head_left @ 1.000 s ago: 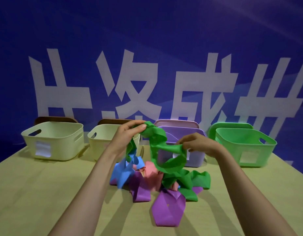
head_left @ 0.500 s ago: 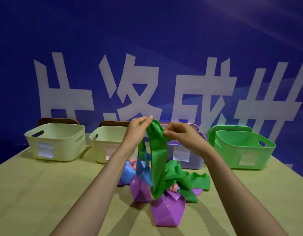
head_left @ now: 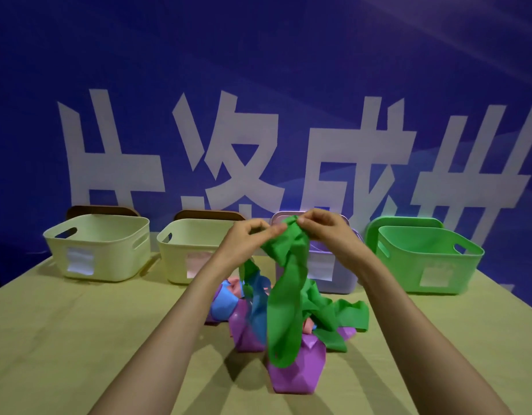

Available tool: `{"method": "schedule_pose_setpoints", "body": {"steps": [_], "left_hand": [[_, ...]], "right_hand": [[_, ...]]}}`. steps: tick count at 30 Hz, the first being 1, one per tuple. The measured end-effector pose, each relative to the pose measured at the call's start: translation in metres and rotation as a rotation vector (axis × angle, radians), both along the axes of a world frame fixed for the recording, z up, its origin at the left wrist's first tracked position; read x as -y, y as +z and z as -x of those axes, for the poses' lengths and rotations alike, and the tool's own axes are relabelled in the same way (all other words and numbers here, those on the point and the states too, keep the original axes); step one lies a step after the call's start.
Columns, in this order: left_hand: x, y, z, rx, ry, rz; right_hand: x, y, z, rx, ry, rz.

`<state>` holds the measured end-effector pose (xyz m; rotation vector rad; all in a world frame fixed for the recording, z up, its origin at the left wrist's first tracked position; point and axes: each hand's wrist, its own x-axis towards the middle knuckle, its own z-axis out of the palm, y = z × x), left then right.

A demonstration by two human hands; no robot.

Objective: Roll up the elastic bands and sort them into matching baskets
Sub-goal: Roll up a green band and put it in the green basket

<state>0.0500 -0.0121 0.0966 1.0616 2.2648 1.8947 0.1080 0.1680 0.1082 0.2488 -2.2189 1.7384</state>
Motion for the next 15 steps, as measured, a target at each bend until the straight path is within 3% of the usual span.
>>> {"method": "schedule_pose_setpoints", "body": {"steps": [3,7,10,13,15], "left_hand": [[0.007,-0.005,0.002,0.104,-0.086,0.099],[0.012,-0.012,0.007,0.307,-0.198,0.029],[0.011,-0.016,0.008,0.333,-0.162,-0.015],[0.006,-0.019,0.005,0.434,-0.177,-0.229],[0.001,-0.022,0.006,0.479,-0.150,-0.325]], "right_hand": [[0.000,0.003,0.000,0.049,0.005,0.106],[0.001,0.000,0.002,0.037,0.020,0.276],[-0.006,-0.003,0.001,0.103,0.111,0.166],[-0.011,-0.005,-0.002,0.318,0.264,0.029],[-0.010,-0.007,-0.001,0.318,0.221,-0.074]]}}
